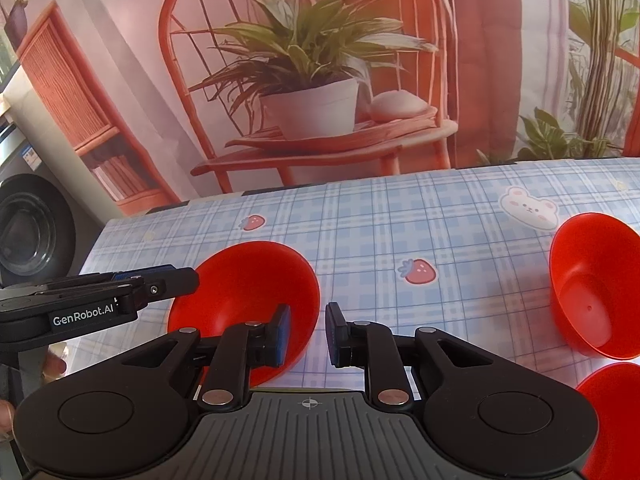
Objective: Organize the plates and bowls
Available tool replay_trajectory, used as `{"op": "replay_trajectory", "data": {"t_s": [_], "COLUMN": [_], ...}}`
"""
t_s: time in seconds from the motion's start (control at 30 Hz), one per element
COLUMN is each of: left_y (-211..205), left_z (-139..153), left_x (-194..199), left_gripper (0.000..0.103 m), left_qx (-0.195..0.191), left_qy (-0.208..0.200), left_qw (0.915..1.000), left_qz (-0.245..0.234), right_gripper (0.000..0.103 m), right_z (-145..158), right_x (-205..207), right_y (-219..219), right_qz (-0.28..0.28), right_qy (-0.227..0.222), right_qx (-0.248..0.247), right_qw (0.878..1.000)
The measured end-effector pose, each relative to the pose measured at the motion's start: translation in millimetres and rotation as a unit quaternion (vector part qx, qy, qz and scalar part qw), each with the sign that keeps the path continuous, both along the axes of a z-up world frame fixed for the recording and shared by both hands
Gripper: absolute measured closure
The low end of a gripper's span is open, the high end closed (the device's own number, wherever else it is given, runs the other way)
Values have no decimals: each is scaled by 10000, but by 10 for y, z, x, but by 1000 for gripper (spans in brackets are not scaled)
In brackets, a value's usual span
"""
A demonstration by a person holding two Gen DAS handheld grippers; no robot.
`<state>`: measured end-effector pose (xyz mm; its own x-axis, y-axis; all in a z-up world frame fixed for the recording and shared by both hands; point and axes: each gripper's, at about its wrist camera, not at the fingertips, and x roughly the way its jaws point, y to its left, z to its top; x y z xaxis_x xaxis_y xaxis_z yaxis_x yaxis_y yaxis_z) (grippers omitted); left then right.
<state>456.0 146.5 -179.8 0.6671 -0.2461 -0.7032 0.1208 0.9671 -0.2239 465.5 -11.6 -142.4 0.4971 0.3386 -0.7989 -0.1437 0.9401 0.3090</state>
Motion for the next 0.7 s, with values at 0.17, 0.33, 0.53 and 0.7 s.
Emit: {"op": "replay_trajectory", "data": {"t_s": [0.17, 0.33, 0.53, 0.7], "left_y": [27, -39, -40, -116], "left_z": [-133, -170, -76, 137], "left_x": [-19, -44, -63, -142], "left_gripper": [78, 88, 90, 90], "left_qx": [-168, -95, -124, -29], "left_qy": [233, 284, 177, -38], "left_qw": [9996, 9996, 9997, 10000], "left_qz": [-16, -2, 95, 61], "right_gripper": [84, 95, 96, 97], "right_z": [-49, -75, -23, 125], "right_x": [-1, -6, -44, -110], "right_y": [39, 28, -15, -82], "right_qz": [47, 5, -129, -287], "right_qy": [88, 120, 16, -175], "right_qx": [15, 20, 133, 240], "right_qw": [9999, 9999, 9998, 9991]}}
